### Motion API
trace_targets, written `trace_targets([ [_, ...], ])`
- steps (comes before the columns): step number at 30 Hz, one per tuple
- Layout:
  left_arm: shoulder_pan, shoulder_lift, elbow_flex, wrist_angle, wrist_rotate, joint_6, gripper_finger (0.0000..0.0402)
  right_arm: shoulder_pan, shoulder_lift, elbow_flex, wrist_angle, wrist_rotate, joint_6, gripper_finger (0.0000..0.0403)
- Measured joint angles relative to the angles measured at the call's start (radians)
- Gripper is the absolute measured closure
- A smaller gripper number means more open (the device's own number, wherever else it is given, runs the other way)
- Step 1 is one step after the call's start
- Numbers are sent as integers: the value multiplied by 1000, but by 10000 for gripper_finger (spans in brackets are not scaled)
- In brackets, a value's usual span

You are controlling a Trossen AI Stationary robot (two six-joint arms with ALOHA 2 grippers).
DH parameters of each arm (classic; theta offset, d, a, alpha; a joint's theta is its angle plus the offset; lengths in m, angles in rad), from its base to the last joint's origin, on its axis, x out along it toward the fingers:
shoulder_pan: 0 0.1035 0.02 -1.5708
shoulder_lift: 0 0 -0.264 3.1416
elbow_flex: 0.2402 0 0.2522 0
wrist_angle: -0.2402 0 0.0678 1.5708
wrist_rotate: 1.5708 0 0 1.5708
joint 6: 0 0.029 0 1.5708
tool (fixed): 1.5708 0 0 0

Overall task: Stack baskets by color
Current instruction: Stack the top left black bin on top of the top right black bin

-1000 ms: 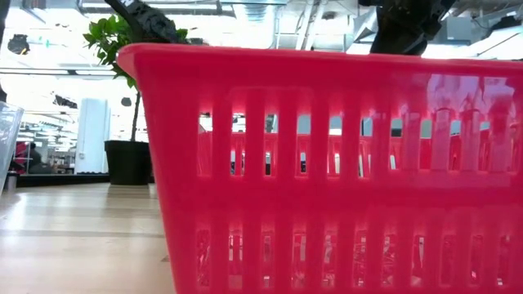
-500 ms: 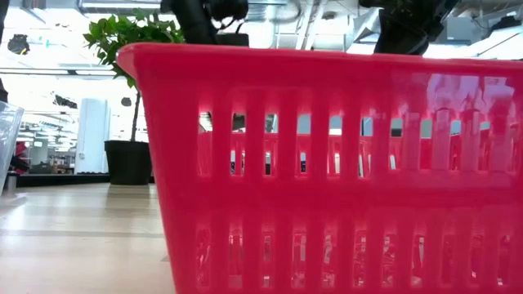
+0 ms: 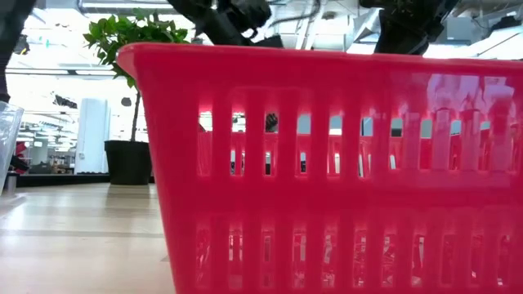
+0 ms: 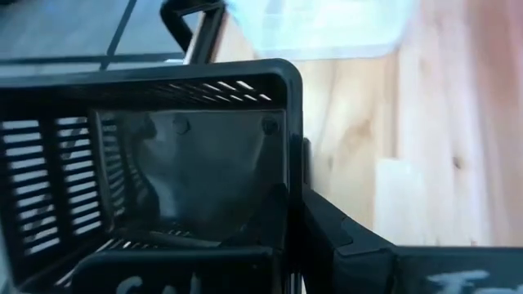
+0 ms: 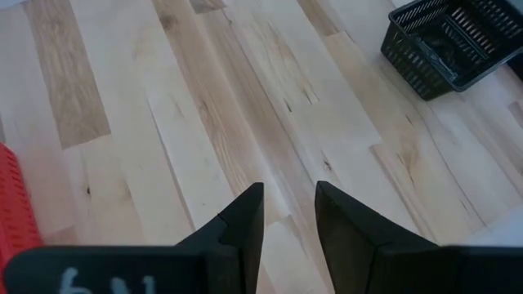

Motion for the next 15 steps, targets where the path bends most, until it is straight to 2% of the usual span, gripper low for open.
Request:
trace_targets([
  [8,26,214,244,-126,-7,-49,401,0,0,0,-33,0,0,273],
  [15,27,310,278,-199,-15,-63,401,0,0,0,-69,1,0,273],
])
